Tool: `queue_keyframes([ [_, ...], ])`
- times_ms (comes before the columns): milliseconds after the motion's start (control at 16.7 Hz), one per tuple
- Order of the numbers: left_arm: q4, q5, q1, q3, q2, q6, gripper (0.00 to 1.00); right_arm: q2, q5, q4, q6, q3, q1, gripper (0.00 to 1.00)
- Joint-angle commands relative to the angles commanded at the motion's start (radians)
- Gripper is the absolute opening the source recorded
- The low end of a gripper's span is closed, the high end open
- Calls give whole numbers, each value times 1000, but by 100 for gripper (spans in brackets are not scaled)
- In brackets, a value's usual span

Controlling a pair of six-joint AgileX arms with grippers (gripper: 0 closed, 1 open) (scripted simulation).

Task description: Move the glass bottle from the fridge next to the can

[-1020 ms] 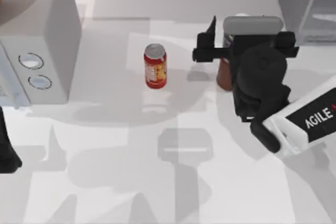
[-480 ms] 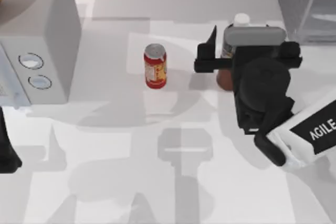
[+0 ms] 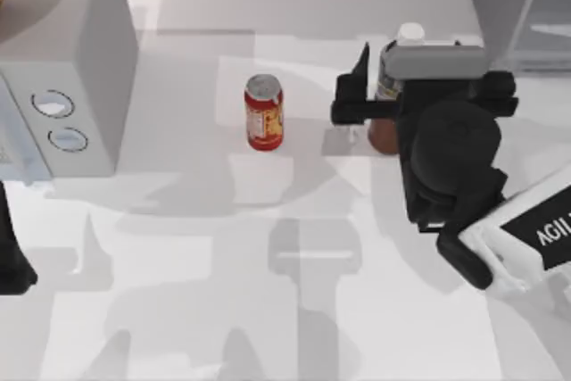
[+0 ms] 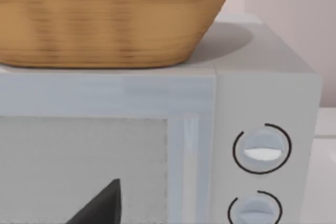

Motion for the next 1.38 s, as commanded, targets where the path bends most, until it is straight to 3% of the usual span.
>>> queue_keyframes([
  [360, 0, 0, 0, 0, 0, 0, 100, -346, -116, -195, 0, -115, -76, 100],
  [1080, 0, 0, 0, 0, 0, 0, 100, -1612, -495, -949, -1, -596, -471, 100],
  [1380, 0, 0, 0, 0, 0, 0, 100, -1953, -618, -1183, -2, -740, -593, 100],
])
